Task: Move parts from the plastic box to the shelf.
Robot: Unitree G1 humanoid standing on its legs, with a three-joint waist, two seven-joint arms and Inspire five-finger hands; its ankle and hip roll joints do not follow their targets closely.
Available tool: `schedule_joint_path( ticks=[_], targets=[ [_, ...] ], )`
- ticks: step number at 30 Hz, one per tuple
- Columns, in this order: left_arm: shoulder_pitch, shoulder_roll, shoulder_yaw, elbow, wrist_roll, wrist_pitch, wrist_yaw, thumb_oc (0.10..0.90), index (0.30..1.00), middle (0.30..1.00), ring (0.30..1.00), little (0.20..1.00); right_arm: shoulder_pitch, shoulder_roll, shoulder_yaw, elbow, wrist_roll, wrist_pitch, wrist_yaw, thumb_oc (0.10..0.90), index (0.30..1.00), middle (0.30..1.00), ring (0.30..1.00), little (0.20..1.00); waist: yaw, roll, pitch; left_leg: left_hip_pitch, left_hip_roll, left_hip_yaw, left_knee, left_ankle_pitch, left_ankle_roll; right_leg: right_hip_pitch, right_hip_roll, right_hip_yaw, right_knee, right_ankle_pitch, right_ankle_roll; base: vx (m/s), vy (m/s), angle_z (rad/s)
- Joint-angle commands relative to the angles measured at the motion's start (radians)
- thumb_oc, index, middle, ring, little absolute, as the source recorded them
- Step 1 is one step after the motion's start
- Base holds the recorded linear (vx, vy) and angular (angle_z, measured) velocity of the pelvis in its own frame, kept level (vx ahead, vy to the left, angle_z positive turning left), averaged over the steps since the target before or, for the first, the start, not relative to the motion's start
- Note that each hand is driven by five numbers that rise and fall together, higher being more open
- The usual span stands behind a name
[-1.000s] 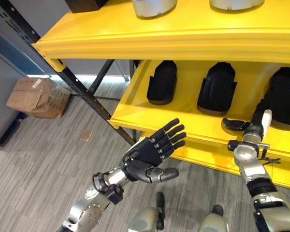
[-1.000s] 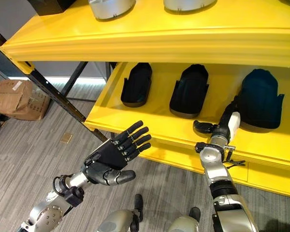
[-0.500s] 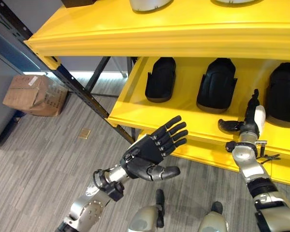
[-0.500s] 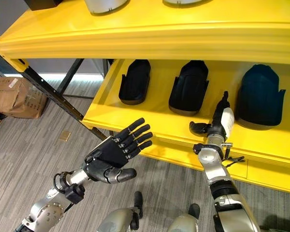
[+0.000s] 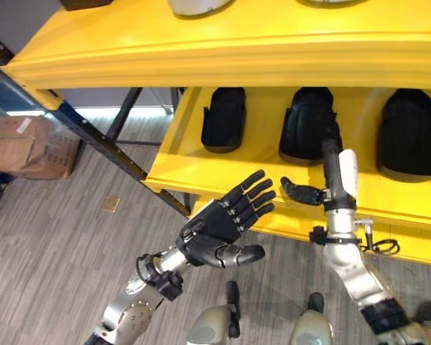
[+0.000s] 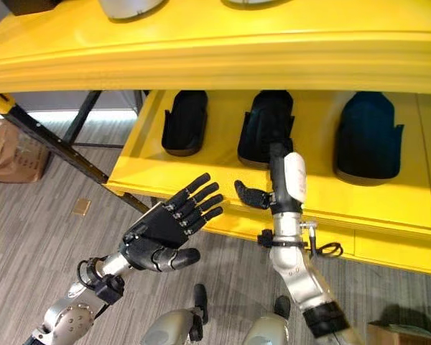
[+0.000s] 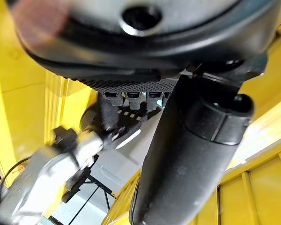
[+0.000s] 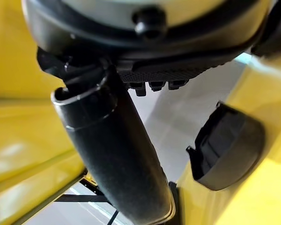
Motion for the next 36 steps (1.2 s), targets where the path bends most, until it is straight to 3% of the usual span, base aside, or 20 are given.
schedule_joint_path(
  ticks=[1, 4, 8, 13, 15, 17, 22, 25, 29, 33, 34, 36],
  targets=[
    [0.010, -0.039, 0.070, -0.122, -0.035, -0.131, -0.041, 0.900, 1.000, 1.000, 1.000, 1.000, -0.054, -0.031, -0.031, -0.118, -0.048, -0.130, -0.044, 0.900, 1.000, 1.000, 1.000, 1.000, -0.023, -0.031, -0.113, -0.010, 0.039, 0.035, 0.064, -0.098, 0.016, 0.009, 0.042, 0.010, 0.063, -0.082, -0.061, 0.00, 0.076, -0.19],
    [0.010, -0.017, 0.094, -0.110, 0.054, -0.197, -0.007, 0.900, 1.000, 1.000, 1.000, 1.000, 0.006, -0.061, -0.045, -0.195, -0.042, -0.124, -0.034, 0.900, 1.000, 1.000, 1.000, 1.000, -0.047, -0.065, -0.144, 0.019, 0.039, 0.074, 0.044, -0.111, 0.021, 0.027, 0.046, 0.018, 0.003, -0.051, -0.040, -0.03, 0.096, -0.29],
    [-0.005, 0.012, 0.106, -0.099, 0.075, -0.229, 0.010, 0.900, 1.000, 1.000, 1.000, 1.000, 0.036, -0.097, -0.064, -0.230, -0.015, -0.125, -0.037, 0.900, 1.000, 1.000, 1.000, 1.000, -0.066, -0.089, -0.178, 0.050, 0.035, 0.104, 0.013, -0.119, 0.028, 0.034, 0.046, 0.024, -0.041, -0.019, -0.013, -0.02, 0.160, -0.31],
    [-0.022, 0.024, 0.119, -0.085, 0.051, -0.207, -0.003, 0.900, 1.000, 1.000, 1.000, 1.000, 0.073, -0.100, -0.086, -0.237, -0.029, -0.107, -0.057, 0.900, 1.000, 1.000, 1.000, 1.000, -0.082, -0.104, -0.200, 0.067, 0.021, 0.126, -0.003, -0.131, 0.043, 0.027, 0.042, 0.039, -0.045, -0.004, 0.001, 0.01, 0.147, -0.17],
    [-0.028, 0.025, 0.120, -0.077, 0.023, -0.186, -0.047, 0.900, 1.000, 1.000, 1.000, 1.000, 0.087, -0.121, -0.114, -0.229, -0.070, -0.065, -0.089, 0.900, 1.000, 1.000, 1.000, 1.000, -0.095, -0.114, -0.208, 0.080, 0.012, 0.148, -0.013, -0.140, 0.056, 0.026, 0.045, 0.047, -0.053, 0.003, 0.006, 0.02, 0.179, -0.09],
    [-0.032, 0.030, 0.113, -0.072, 0.009, -0.189, -0.041, 0.900, 1.000, 1.000, 1.000, 1.000, 0.100, -0.142, -0.161, -0.216, 0.006, -0.080, -0.081, 0.900, 1.000, 1.000, 1.000, 1.000, -0.109, -0.121, -0.216, 0.092, 0.009, 0.159, -0.027, -0.140, 0.058, 0.025, 0.052, 0.054, -0.058, 0.009, 0.010, 0.04, 0.106, -0.03],
    [-0.033, 0.030, 0.124, -0.061, 0.009, -0.215, 0.056, 0.900, 1.000, 1.000, 1.000, 1.000, 0.135, -0.156, -0.243, -0.230, 0.038, -0.108, -0.073, 0.900, 1.000, 1.000, 1.000, 1.000, -0.122, -0.138, -0.224, 0.116, 0.003, 0.191, -0.057, -0.138, 0.064, 0.002, 0.066, 0.036, -0.010, 0.020, 0.020, 0.00, 0.056, -0.15],
    [-0.014, 0.007, 0.144, -0.052, -0.084, -0.177, 0.005, 0.900, 1.000, 1.000, 1.000, 1.000, 0.128, -0.154, -0.248, -0.227, 0.027, -0.129, -0.063, 0.900, 1.000, 1.000, 1.000, 1.000, -0.106, -0.145, -0.225, 0.114, 0.015, 0.222, -0.046, -0.146, 0.075, -0.006, 0.088, -0.013, 0.053, -0.028, 0.006, -0.04, -0.008, -0.14],
    [-0.004, -0.018, 0.155, -0.028, -0.056, -0.164, 0.057, 0.900, 1.000, 1.000, 1.000, 1.000, 0.080, -0.173, -0.242, -0.208, 0.053, -0.162, -0.052, 0.900, 1.000, 1.000, 1.000, 1.000, -0.082, -0.160, -0.226, 0.133, 0.030, 0.242, -0.038, -0.165, 0.073, 0.004, 0.151, -0.076, 0.137, -0.125, -0.038, 0.01, -0.090, -0.49],
    [-0.019, -0.029, 0.154, -0.015, 0.059, -0.132, 0.138, 0.900, 1.000, 1.000, 1.000, 1.000, 0.048, -0.178, -0.234, -0.201, 0.058, -0.145, -0.062, 0.900, 1.000, 1.000, 1.000, 1.000, -0.061, -0.172, -0.231, 0.113, 0.038, 0.218, 0.006, -0.177, 0.060, 0.057, 0.182, -0.093, 0.064, -0.143, -0.080, 0.05, -0.289, -0.34],
    [-0.002, -0.032, 0.158, -0.017, 0.130, -0.130, 0.188, 0.900, 1.000, 1.000, 1.000, 1.000, 0.043, -0.178, -0.238, -0.199, 0.074, -0.132, -0.055, 0.900, 1.000, 1.000, 1.000, 1.000, -0.053, -0.173, -0.237, 0.112, 0.036, 0.201, 0.016, -0.177, 0.055, 0.077, 0.190, -0.087, 0.029, -0.132, -0.088, 0.01, -0.252, -0.16],
    [0.014, -0.036, 0.169, -0.023, 0.132, -0.115, 0.203, 0.900, 1.000, 1.000, 1.000, 1.000, 0.045, -0.172, -0.241, -0.202, 0.085, -0.137, -0.049, 0.900, 1.000, 1.000, 1.000, 1.000, -0.050, -0.171, -0.240, 0.103, 0.038, 0.212, 0.028, -0.164, 0.055, 0.086, 0.194, -0.096, -0.005, -0.108, -0.101, 0.01, -0.241, -0.26]
  ],
)
